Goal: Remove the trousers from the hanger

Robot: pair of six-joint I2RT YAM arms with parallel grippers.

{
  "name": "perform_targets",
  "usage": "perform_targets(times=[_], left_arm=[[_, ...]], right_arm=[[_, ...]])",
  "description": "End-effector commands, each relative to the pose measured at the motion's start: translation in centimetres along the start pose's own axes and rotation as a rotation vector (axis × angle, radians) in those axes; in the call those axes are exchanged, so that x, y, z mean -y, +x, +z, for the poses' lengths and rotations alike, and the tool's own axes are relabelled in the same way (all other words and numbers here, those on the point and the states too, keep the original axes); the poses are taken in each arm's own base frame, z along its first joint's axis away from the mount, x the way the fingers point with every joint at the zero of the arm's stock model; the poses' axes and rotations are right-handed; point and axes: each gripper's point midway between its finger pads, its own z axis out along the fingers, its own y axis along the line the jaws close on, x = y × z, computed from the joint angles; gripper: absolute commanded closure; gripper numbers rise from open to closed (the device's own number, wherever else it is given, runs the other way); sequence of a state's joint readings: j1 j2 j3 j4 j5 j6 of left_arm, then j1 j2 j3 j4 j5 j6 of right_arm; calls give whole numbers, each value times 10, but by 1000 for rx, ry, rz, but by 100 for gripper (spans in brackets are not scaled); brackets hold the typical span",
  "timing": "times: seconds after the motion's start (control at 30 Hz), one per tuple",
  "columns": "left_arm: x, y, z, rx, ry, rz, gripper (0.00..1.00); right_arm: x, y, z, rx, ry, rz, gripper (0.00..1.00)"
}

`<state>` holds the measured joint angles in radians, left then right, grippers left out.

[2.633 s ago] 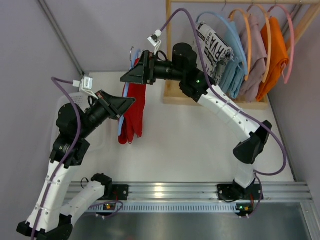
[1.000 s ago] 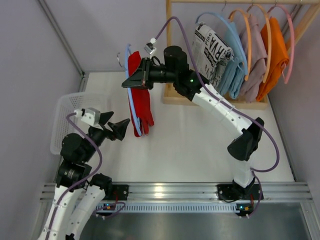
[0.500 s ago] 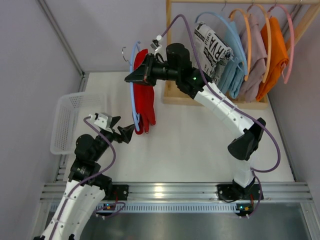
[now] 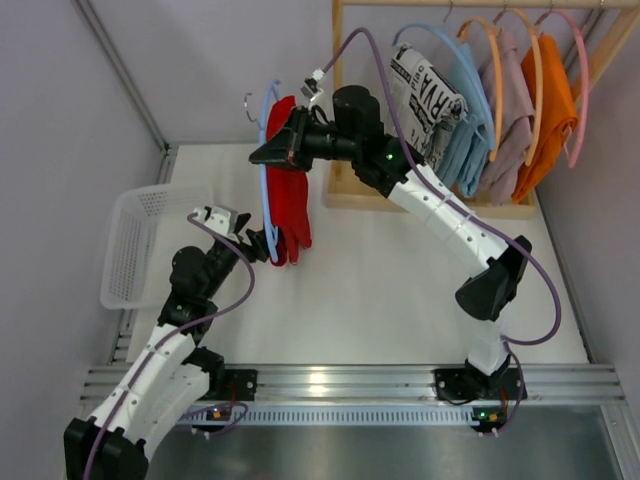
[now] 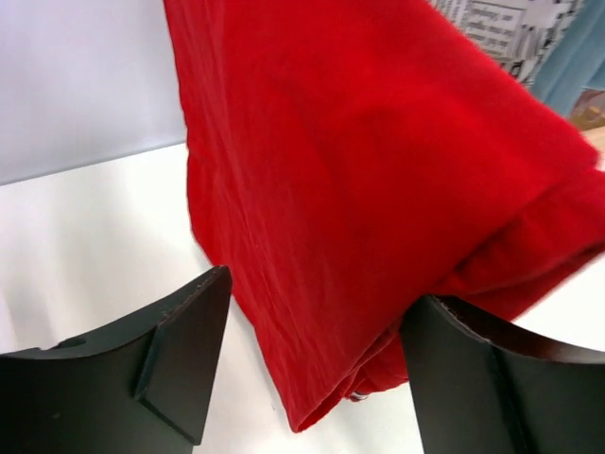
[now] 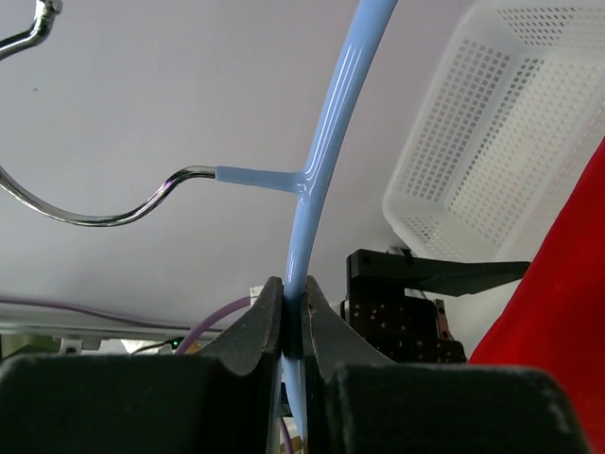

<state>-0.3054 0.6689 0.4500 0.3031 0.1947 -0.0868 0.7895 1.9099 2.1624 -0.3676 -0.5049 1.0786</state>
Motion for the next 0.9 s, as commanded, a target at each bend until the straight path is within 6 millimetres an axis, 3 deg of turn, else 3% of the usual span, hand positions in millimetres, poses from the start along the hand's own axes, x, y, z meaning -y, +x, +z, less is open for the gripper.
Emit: perform_targets(times=[0.0,0.03,0.1,0.2,0.33,0.57,0.67,0.73,0.83,0.87], left_arm=[[-16,-36,14,138,-80,35,27],[-19,-39,16,142,-93,35,33],[-22,-39,22,144,-105,32,37],[-20,-44,27,165,-97,5,36],[-14,-50,34,177,-73,-40,26],[-14,-51,44,184,-80,-47,31],[-17,-55,47,191,-96,-55,52],[-16,-65,47,209,-93,-60,75],[-13,-81,45,228,-88,-75,100],[-14,-86,42,231,-97,-80,100]], right_arm=[[-137,-27,-63,152,-352,-231,100],[-135,-26,-62,150,-348,-230,100],[-135,-25,-62,145,-350,-227,100],[-134,-24,-62,136,-354,-218,100],[-129,-22,-58,122,-349,-207,100],[-131,-23,-58,127,-358,-209,100],[-131,-22,-60,127,-355,-213,100],[-125,-23,-59,127,-341,-216,100],[-112,-25,-58,126,-311,-231,100],[-109,-24,-60,119,-308,-243,100]])
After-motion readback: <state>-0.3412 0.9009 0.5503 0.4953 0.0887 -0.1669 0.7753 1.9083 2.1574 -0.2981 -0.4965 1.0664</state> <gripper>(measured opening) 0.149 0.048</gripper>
